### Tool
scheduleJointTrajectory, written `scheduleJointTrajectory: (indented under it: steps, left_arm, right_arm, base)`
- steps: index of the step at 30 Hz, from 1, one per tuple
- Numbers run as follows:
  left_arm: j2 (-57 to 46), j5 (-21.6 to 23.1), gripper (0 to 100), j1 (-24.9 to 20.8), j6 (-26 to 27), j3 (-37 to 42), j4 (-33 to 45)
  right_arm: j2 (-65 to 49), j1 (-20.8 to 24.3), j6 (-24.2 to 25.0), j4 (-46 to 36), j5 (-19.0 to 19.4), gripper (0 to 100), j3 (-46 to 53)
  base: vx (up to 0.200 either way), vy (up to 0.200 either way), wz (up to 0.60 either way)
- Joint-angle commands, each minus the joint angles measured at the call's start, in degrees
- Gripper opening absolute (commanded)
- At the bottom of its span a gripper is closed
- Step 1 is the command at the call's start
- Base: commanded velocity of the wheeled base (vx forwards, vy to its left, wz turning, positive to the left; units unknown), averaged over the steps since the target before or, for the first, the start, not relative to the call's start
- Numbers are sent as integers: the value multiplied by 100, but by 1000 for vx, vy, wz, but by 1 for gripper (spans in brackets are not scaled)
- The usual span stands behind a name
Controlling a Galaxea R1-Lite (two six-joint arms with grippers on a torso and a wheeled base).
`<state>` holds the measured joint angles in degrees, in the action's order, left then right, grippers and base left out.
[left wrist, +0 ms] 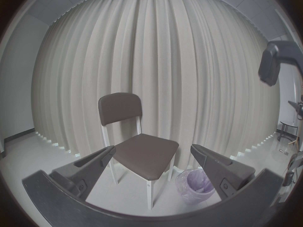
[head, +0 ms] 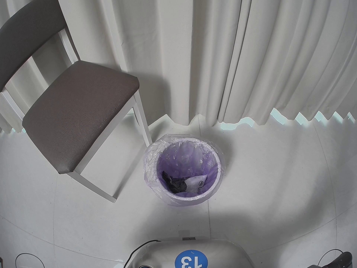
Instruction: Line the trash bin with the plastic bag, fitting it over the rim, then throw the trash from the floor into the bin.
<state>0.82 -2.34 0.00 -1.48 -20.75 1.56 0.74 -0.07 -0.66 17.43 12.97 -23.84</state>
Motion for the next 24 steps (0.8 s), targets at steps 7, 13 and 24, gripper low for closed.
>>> scheduleJointTrajectory:
  steps: [7, 13, 24]
  left_arm:
    - [-82, -381, 100, 0, -934, 1934, -745]
    - [-82, -390, 100, 0, -1057, 2075, -543]
    - [-82, -258, 100, 0, -872, 2075, -508]
  right_arm:
    - [-66, -1, 514, 1052, -111, 100, 723]
    - [-66, 7, 505, 1078, -137, 100, 759]
    - [-66, -1, 435, 1087, -146, 100, 952]
  base:
    - [0, 0, 0]
    - [0, 0, 0]
    - [0, 0, 0]
